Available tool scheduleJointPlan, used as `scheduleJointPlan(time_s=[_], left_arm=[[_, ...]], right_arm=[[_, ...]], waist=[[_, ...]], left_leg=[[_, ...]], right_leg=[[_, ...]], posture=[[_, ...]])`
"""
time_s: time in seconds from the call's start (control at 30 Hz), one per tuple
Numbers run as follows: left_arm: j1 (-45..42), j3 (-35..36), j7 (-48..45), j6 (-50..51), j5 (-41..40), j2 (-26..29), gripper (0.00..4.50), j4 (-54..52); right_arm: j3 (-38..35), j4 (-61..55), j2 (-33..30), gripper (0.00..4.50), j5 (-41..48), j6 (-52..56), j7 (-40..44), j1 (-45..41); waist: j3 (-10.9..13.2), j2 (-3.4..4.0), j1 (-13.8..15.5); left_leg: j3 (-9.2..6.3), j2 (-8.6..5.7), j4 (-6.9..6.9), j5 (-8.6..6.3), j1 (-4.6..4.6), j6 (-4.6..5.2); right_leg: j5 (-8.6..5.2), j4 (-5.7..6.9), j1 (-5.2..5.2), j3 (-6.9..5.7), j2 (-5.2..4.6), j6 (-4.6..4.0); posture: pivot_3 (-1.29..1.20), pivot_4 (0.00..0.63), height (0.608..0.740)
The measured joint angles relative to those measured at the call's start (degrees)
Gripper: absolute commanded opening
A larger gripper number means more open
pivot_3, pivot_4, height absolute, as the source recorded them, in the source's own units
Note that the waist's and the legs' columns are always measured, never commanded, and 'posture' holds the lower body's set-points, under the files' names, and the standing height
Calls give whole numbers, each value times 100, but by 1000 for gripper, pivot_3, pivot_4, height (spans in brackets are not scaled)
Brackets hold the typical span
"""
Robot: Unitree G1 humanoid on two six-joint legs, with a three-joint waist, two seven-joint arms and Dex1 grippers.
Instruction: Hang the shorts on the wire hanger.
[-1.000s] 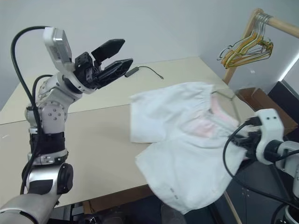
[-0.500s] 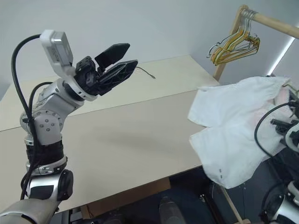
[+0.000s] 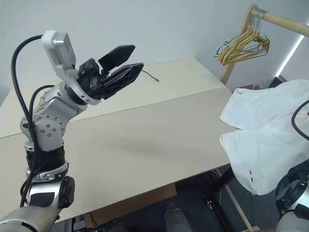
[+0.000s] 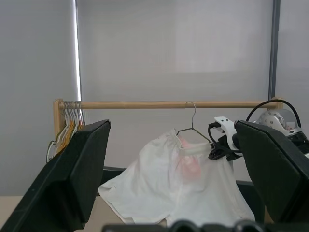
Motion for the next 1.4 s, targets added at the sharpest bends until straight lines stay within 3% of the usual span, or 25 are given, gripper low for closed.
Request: scheduleJointPlan(time_s=[0.33,0.67,0.97,1.23,1.4], left_arm=[[0,0,-41,-73,1,19,4473,0],[0,-19,-39,-106,9,28,4473,0],[1,-23,-43,-115,18,47,4473,-44],[58,-23,-34,-116,19,77,4500,-169],[120,-20,-23,-118,20,93,4500,-183]], right_arm=[[149,-497,3,0,152,53,174,-73],[-542,607,141,0,-401,-347,-770,-655],[-736,714,500,0,-490,-472,-1002,-559],[-647,588,648,2528,-508,-545,-1031,-470],[-142,282,650,4164,-752,-1362,-1247,-141]], waist=[[4,5,8],[5,5,23],[5,5,17],[4,6,22],[3,8,20]], left_leg=[[-2,1,-1,0,0,0],[1,-1,-2,0,-1,0],[1,0,-3,0,0,0],[0,0,-3,0,0,0],[-1,1,-5,0,0,0]], right_leg=[[-2,-3,2,-1,0,2],[-2,-7,2,1,-1,2],[-1,-16,8,2,0,3],[-1,-19,8,1,0,3],[-2,-19,8,1,1,4]], posture=[[-216,77,740],[-210,65,740],[-198,57,740],[-188,53,740],[-181,48,740]])
